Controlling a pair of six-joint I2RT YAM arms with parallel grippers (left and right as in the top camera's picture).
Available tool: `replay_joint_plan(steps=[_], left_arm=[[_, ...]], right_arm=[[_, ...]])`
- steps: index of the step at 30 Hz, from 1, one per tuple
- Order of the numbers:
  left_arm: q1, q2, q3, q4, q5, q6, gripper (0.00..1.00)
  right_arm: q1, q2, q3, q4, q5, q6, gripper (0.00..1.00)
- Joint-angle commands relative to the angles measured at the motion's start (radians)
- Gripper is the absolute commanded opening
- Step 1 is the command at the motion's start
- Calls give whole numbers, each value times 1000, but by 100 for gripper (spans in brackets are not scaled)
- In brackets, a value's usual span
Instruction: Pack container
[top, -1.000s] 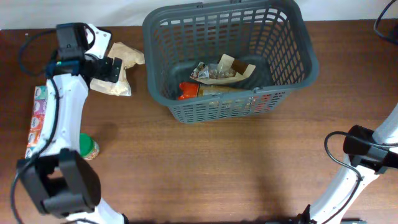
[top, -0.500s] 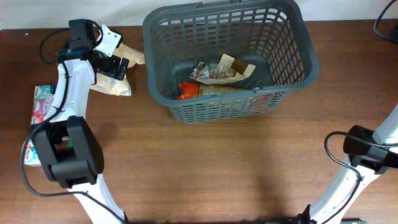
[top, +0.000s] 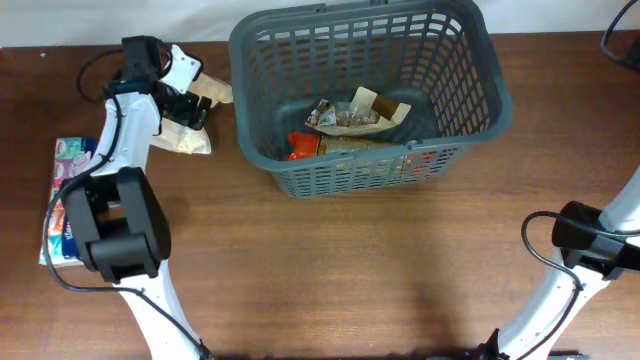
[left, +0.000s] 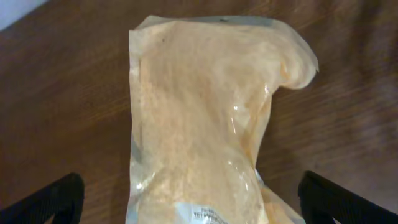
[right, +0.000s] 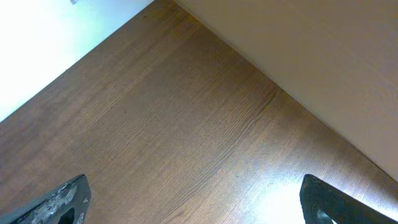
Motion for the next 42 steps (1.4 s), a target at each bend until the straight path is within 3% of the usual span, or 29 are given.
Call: replay_joint_plan(steps=[1,22,34,42], left_arm=[[5,14,27,30,39,-1,99],[8,206,27,53,106,-111,99],[7,247,27,-166,106,-229,99],[7,246,27,-326,106,-232,99]], right_arm=[[-2,-11,14,-6,18,12,99],[-2,-11,14,-6,18,12,99],[-2,-11,14,-6,18,12,99],[-2,-11,14,-6,18,12,99]])
